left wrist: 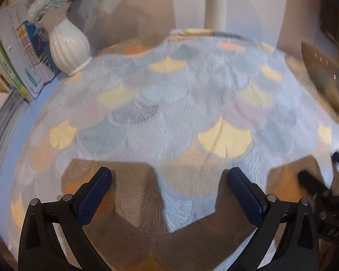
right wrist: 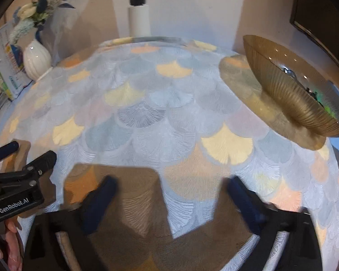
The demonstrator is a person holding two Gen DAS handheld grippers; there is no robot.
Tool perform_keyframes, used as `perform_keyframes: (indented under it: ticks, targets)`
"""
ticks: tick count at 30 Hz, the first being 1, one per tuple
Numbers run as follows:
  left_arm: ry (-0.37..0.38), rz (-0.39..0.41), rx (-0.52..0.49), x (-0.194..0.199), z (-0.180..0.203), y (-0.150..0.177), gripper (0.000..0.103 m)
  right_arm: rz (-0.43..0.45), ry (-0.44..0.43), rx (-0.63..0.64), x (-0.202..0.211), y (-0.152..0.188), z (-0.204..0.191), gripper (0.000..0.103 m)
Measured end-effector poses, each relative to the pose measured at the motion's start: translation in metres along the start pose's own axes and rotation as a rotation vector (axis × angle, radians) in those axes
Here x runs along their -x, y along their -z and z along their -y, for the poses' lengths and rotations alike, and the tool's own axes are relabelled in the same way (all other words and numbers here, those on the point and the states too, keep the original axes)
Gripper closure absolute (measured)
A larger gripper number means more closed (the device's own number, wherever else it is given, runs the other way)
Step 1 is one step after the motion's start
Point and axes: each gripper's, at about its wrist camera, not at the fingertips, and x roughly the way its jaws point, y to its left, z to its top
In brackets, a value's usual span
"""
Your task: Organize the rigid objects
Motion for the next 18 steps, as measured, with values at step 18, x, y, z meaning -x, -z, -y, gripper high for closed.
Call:
perform_keyframes:
  ticks: [18]
  targets:
    - [0.058,0.004,0.014,-0.0069,-0.0070,-0.0031,0.000,-0.017,-0.011,-0.018,-0.0034,-0.0026,0.0019,0.000]
